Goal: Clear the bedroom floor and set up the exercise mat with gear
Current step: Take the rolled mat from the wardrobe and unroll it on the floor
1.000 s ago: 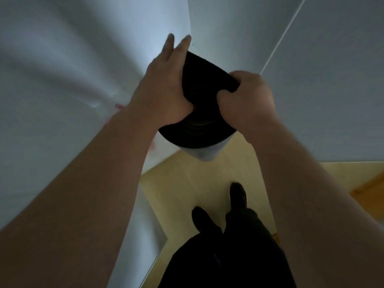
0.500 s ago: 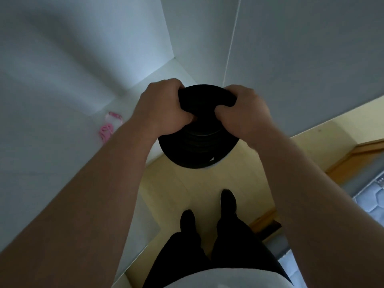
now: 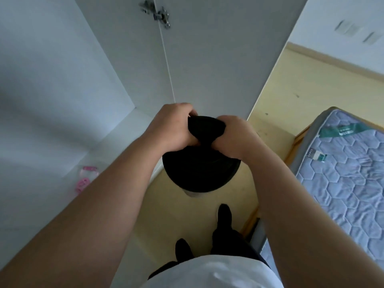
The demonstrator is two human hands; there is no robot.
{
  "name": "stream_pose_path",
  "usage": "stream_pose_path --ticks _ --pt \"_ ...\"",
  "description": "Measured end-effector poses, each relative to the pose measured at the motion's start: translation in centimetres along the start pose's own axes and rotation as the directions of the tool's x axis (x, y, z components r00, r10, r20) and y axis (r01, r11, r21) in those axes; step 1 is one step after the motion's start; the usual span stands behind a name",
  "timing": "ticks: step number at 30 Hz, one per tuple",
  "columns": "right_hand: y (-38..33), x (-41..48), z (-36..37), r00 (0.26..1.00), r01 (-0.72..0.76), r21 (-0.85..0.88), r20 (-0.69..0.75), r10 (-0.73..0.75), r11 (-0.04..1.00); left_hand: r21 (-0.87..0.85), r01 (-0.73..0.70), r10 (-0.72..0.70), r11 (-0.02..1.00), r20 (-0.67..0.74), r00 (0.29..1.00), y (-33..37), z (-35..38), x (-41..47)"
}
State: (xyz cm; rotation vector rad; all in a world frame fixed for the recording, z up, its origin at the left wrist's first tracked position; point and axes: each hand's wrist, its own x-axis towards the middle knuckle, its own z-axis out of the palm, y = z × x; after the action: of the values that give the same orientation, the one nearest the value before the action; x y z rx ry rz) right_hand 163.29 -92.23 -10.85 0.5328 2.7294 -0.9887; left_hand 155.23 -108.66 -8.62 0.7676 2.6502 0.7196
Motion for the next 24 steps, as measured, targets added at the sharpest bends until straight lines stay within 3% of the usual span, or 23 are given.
stream_pose_path --ticks 9,14,18,22,24 --pt "-2.2 -0.6 -4.2 0.998 0.065 -0.113 0.003 -0.066 0.991 -0.125 0.078 -0.081 0.989 -0.024 0.996 1.5 -1.4 -2.4" --pt "-4.6 1.6 -4.7 0.981 0.178 -0.120 0.095 -0.167 0.977 -0.243 0.269 -0.296 0.932 -0.079 0.952 0.1 -2.4 -4.3" --pt "-7.6 3.4 -3.5 0.951 0.281 -0.098 0.166 -0.262 0.955 -0.386 0.370 -0.467 0.845 -0.196 0.862 -1.1 -2.7 -6.8" --pt "-10.7 3.8 -1.5 0.881 0.422 -0.132 0.294 -0.371 0.897 -0.554 0.413 -0.642 0.723 -0.319 0.697 -1.8 -2.9 -10.1" --pt "-12.4 3.6 -0.3 0.807 0.546 -0.192 0.382 -0.450 0.816 -0.595 0.430 -0.702 0.679 -0.357 0.616 -2.1 -3.1 -11.8"
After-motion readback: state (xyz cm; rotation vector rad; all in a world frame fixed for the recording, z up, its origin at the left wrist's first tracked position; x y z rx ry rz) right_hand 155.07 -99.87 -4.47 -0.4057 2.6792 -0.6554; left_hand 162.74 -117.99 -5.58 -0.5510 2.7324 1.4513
